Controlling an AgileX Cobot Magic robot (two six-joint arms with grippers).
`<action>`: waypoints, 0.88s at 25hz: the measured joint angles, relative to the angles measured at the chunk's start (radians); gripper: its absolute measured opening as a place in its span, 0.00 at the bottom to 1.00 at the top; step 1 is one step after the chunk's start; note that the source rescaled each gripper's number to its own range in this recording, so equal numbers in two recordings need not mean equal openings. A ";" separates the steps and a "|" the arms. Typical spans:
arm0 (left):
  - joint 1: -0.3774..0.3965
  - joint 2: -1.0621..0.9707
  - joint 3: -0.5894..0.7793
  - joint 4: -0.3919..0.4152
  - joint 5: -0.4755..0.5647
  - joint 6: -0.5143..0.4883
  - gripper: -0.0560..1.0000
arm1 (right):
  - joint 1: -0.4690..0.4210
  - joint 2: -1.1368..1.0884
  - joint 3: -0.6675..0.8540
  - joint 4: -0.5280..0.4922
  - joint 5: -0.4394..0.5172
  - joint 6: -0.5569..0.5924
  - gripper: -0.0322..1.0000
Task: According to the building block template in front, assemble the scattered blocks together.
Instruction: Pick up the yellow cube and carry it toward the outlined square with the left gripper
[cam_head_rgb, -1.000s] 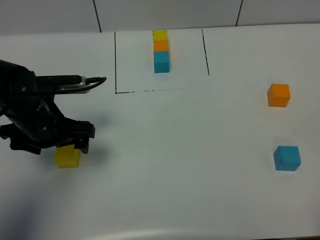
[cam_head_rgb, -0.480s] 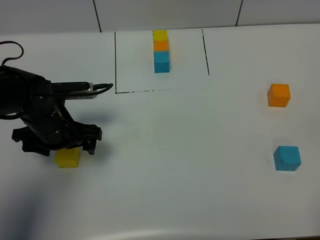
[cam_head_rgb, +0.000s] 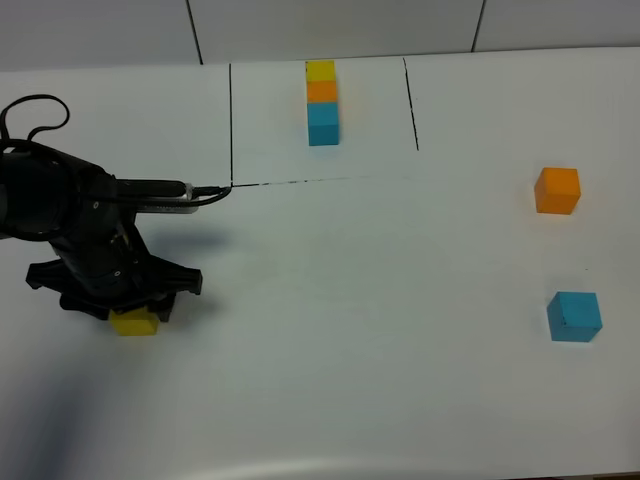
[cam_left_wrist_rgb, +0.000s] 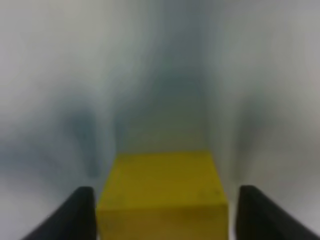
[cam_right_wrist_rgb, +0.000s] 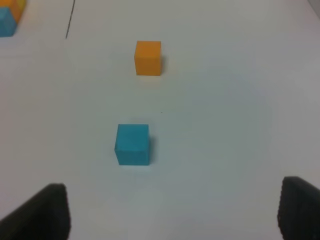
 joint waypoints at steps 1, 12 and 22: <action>0.000 0.000 0.000 0.002 0.002 0.000 0.05 | 0.000 0.000 0.000 0.000 0.000 0.000 0.71; -0.002 0.001 -0.169 -0.025 0.147 0.312 0.06 | 0.000 0.000 0.000 0.000 0.000 0.000 0.71; -0.131 0.157 -0.518 -0.078 0.368 0.879 0.06 | 0.000 0.000 0.000 0.000 0.000 0.000 0.71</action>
